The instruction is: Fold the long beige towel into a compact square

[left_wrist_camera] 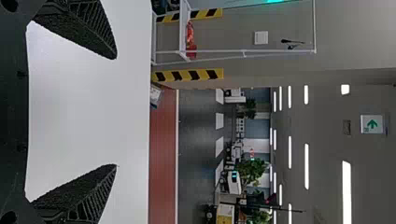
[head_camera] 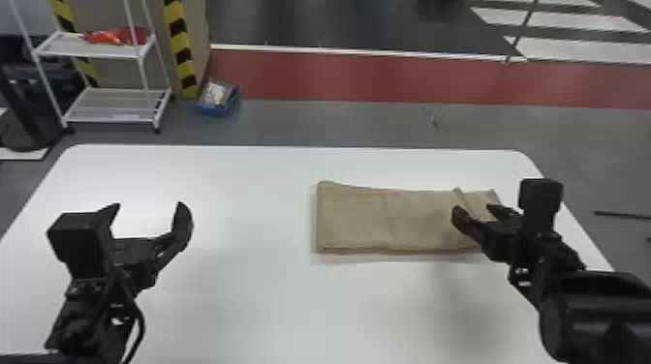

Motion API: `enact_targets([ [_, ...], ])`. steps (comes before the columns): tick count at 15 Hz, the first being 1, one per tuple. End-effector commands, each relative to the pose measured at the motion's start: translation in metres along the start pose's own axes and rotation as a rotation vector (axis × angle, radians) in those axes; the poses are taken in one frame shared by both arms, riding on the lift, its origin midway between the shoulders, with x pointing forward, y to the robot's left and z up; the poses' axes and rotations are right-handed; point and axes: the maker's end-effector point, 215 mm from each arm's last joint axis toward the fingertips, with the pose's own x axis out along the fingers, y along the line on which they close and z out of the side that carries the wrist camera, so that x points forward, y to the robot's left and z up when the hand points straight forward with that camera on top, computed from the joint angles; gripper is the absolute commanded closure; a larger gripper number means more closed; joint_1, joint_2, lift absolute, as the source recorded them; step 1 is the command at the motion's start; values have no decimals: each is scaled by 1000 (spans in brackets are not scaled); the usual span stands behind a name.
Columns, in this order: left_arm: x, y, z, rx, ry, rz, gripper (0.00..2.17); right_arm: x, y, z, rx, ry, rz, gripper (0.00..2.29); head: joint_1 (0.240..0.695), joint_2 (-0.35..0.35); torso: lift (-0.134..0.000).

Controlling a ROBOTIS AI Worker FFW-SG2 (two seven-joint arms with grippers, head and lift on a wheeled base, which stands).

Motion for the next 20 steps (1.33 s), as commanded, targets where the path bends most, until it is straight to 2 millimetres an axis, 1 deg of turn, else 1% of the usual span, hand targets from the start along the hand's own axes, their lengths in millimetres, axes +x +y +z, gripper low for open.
enact_targets([
  [1, 0, -3, 1, 2, -1, -5, 39, 8, -8, -8, -4, 26, -15, 194, 695, -111, -119],
  [5, 0, -4, -3, 11, 6, -6, 39, 26, -12, -22, -5, 57, -17, 238, 695, -127, -119],
  [6, 0, -4, -5, 15, 8, -5, 39, 27, -10, -23, -7, 57, -11, 326, 695, -128, -119],
  [8, 0, -6, -5, 21, 8, -7, 39, 29, -7, -25, -14, 64, -6, 346, 695, -128, -119],
  [10, 0, -6, -4, 22, 6, -8, 39, 31, -4, -26, -20, 67, -3, 505, 695, -126, -119],
  [14, 1, -6, -3, 25, 5, -8, 39, 31, -2, -27, -21, 72, 4, 704, 695, -124, -119],
  [15, 1, -5, -3, 25, 5, -6, 36, 30, 0, -27, -22, 74, 7, 795, 695, -123, -119],
  [18, 1, -6, -3, 25, 5, -8, 39, 30, 4, -23, -23, 65, 21, 829, 695, -120, -119],
  [19, 0, -6, -4, 25, 6, -8, 39, 29, 5, -20, -23, 60, 24, 964, 695, -118, -119],
  [20, 0, -6, -4, 25, 6, -8, 39, 27, 7, -21, -23, 59, 27, 971, 695, -115, -119],
])
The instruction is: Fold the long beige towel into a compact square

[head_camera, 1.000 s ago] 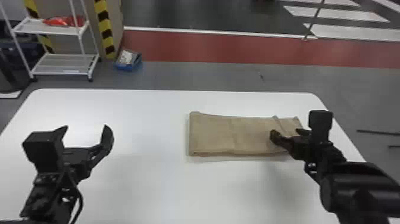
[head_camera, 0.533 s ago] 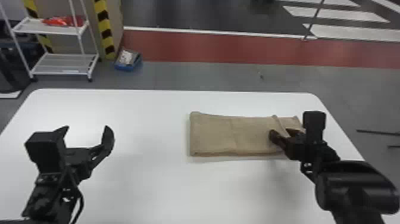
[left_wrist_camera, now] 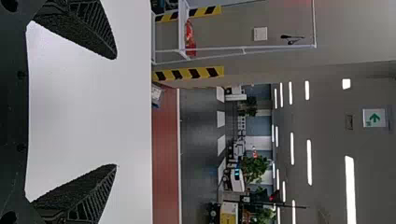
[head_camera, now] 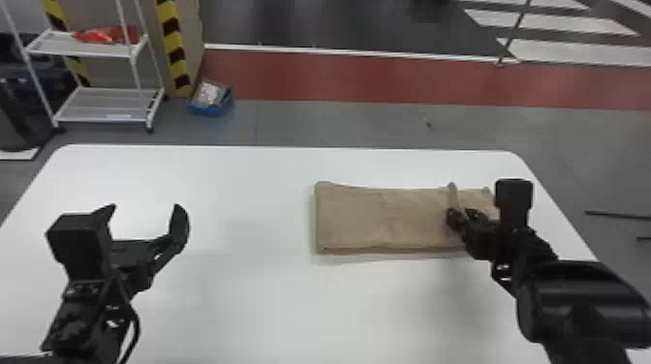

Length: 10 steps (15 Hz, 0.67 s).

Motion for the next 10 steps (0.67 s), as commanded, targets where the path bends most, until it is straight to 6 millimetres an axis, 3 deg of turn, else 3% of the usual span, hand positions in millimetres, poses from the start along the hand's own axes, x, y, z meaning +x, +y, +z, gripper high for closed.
enact_targets([
  [1, 0, 0, 0, 0, 1, -1, 39, -5, 3, 5, -3, -12, 5, 971, 695, -115, -119],
  [2, 0, -1, 0, 0, 1, -2, 39, -9, 5, 10, -8, -27, 7, 974, 695, -114, -119],
  [4, 0, -1, 0, 0, -1, -2, 39, -24, 13, 28, -14, -71, 19, 1301, 695, -112, -119],
  [5, 0, -1, 0, 0, -1, -2, 39, -35, 14, 41, -16, -106, 21, 1305, 695, -107, -119],
  [8, 0, -1, 1, 1, -2, 0, 39, -66, -22, 73, 31, -157, -25, 1301, 695, -101, -119],
  [9, 0, -1, 0, 1, -1, 0, 39, -68, -36, 71, 28, -140, -42, 1301, 695, -111, -119],
  [10, 0, -1, 0, 0, 1, -2, 39, -62, -43, 56, 11, -98, -47, 1301, 695, -121, -119],
])
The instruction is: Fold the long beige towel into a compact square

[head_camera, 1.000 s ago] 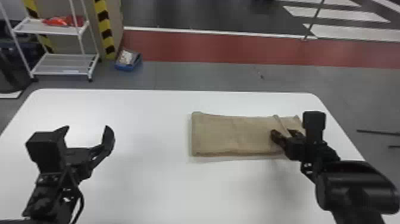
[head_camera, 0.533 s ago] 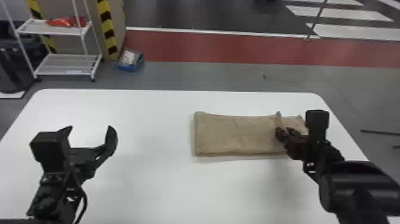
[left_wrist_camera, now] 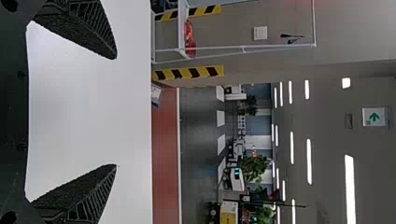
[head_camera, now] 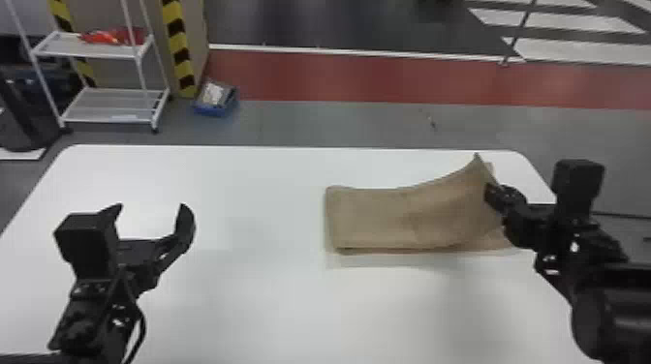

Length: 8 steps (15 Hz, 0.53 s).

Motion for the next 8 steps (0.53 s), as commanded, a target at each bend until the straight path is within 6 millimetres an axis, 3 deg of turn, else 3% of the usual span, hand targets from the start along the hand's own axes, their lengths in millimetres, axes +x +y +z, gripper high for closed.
enact_targets([
  [1, -1, 0, -2, -1, 2, -1, 39, 10, -14, -33, -45, 86, -19, 1301, 695, -132, -119],
  [2, -1, -2, -2, -1, 2, -6, 39, 19, -9, -52, -70, 124, -16, 1301, 695, -143, -119],
  [4, 0, -5, -1, -2, 0, -9, 39, 30, -6, -67, -74, 149, -12, 1301, 695, -154, -119],
  [6, -1, -6, -2, -1, 3, -10, 39, 32, -4, -63, -79, 132, -1, 1301, 695, -155, -119],
  [8, 1, -4, -3, 1, 5, -7, 39, 28, -6, -36, -72, 69, -1, 1301, 695, -153, -119],
])
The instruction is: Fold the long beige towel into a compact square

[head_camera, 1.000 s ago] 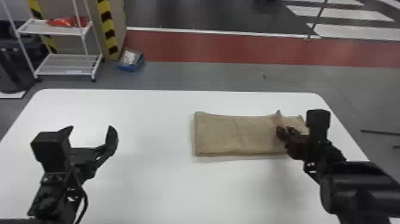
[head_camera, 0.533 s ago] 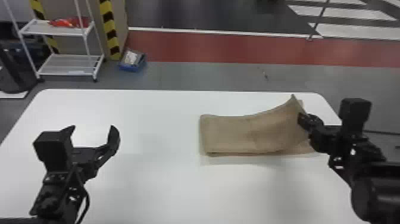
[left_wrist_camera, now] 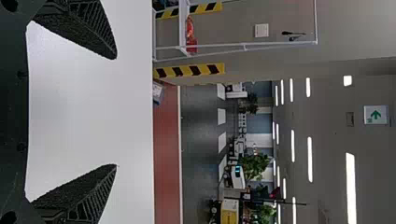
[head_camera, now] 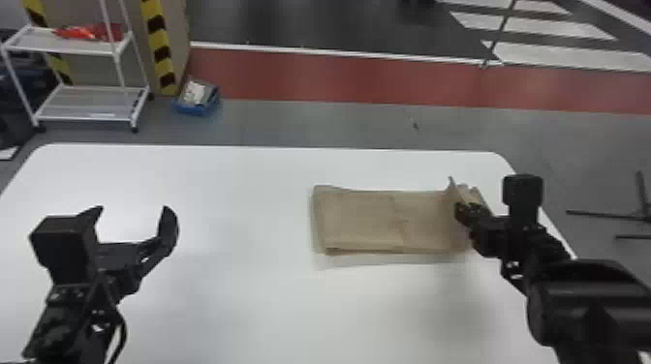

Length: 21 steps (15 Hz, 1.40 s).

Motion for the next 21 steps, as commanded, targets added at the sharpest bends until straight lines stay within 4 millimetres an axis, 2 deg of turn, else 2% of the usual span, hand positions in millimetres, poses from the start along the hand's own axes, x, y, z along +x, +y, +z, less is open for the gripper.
enact_targets([
  [1, 1, 2, -1, 2, 4, 4, 39, -8, -12, 23, 19, -56, -14, 1301, 695, -153, -119],
  [3, -1, 4, 1, 1, -1, 8, 39, -17, -29, 37, 43, -90, -35, 1301, 695, -154, -119],
  [4, -1, 5, 1, 2, -1, 9, 39, -19, -37, 37, 49, -92, -41, 1301, 695, -158, -119],
  [6, -1, 1, -1, 1, 2, 2, 39, -16, -48, 22, 27, -65, -56, 1301, 695, -173, -119],
  [9, 3, -10, 2, 8, -2, -17, 39, 0, -40, -3, -44, -50, -43, 1301, 695, -194, -119],
  [13, 6, -7, -2, 17, 6, -15, 39, 1, -48, 6, -44, -80, -51, 1301, 695, -199, -119],
  [14, 7, -7, 0, 17, 3, -15, 39, -3, -47, 16, -34, -101, -42, 1301, 695, -201, -119],
  [15, 10, -8, 0, 17, 5, -16, 39, -11, -52, 29, -21, -128, -48, 1301, 695, -202, -119],
  [17, 9, -11, -1, 17, 8, -21, 39, -19, -73, 39, 5, -147, -78, 1301, 695, -201, -119],
  [18, 9, -12, -1, 17, 8, -22, 39, -19, -85, 36, 1, -137, -96, 1301, 695, -210, -119],
  [19, 10, -13, -3, 17, 11, -23, 39, -16, -84, 26, -14, -114, -89, 1301, 695, -218, -119],
  [21, 16, -18, -2, 19, 10, -32, 39, -4, -79, -8, -36, -57, -82, 1301, 695, -233, -119],
])
